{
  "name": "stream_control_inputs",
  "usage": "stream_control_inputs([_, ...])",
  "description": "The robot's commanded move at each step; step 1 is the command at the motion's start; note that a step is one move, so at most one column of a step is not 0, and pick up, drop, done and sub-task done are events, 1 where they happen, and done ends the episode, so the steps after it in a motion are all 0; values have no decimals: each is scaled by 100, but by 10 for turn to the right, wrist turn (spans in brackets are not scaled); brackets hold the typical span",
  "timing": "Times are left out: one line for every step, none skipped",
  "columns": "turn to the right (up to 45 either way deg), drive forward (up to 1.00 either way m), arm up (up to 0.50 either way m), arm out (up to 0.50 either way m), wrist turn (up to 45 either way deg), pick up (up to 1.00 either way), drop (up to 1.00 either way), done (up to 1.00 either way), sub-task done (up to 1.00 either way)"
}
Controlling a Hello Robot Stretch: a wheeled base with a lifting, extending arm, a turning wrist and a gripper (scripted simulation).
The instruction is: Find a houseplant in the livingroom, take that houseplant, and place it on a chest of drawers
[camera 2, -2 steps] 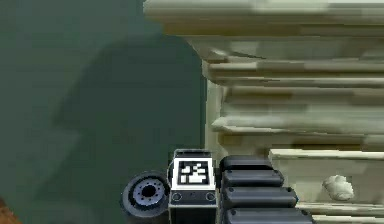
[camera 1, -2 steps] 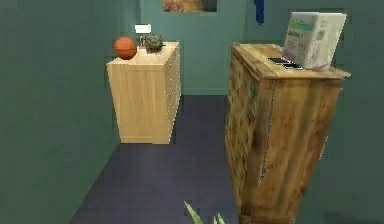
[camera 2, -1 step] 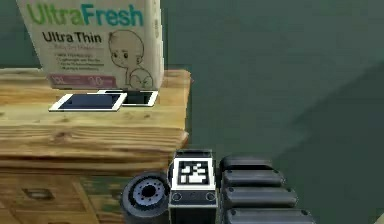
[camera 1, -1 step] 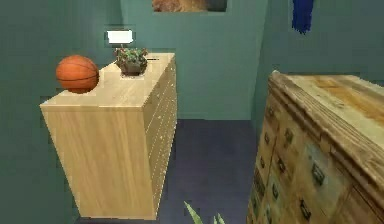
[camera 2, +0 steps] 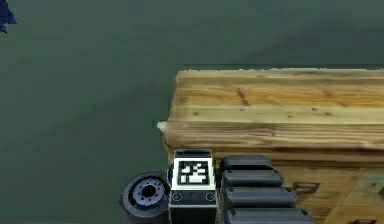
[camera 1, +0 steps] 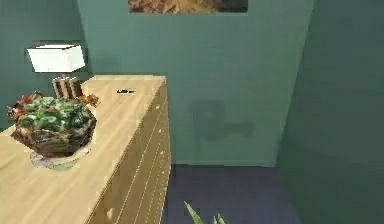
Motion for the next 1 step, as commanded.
stream_control_inputs([0, 80, 0, 0, 0, 0, 0, 0, 0])
